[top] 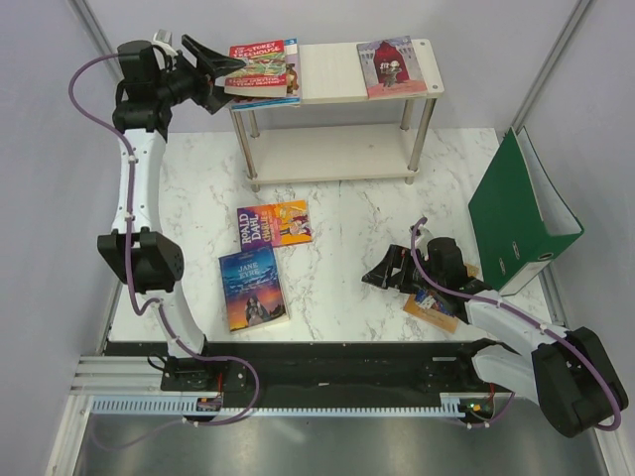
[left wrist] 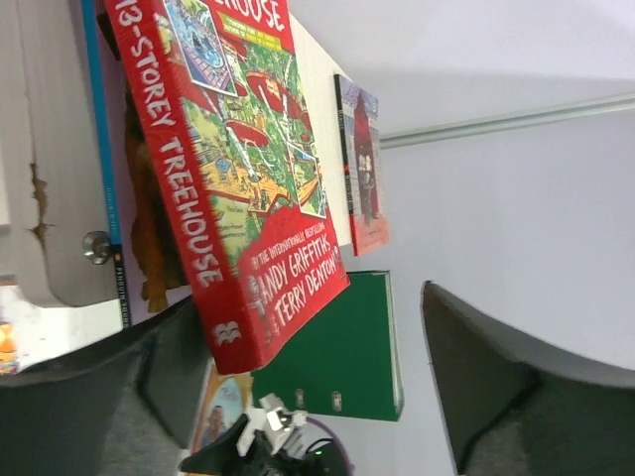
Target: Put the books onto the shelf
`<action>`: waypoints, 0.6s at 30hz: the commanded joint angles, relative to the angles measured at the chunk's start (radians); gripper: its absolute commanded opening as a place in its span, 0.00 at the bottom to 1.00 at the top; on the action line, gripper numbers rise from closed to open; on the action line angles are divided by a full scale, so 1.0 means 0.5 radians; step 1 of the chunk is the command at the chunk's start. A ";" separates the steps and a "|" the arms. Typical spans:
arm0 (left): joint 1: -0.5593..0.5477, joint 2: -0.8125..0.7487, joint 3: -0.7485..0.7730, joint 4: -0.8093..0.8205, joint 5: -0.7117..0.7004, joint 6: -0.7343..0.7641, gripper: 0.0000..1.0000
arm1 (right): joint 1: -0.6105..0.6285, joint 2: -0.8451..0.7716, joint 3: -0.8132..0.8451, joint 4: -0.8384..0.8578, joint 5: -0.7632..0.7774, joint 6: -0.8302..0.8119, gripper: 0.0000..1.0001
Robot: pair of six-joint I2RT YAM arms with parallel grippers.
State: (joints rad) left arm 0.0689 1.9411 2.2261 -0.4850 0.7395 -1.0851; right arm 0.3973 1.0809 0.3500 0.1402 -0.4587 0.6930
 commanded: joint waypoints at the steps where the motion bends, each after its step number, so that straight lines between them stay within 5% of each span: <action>1: 0.043 -0.020 0.150 -0.143 0.040 0.228 0.97 | 0.006 -0.014 -0.016 0.075 -0.031 0.007 0.98; 18: 0.046 -0.115 -0.102 -0.331 0.070 0.409 1.00 | 0.009 -0.008 -0.016 0.075 -0.031 0.010 0.98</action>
State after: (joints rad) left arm 0.0883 1.9266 2.2131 -0.5953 0.7616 -0.9596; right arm 0.3973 1.0809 0.3500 0.1429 -0.4614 0.6952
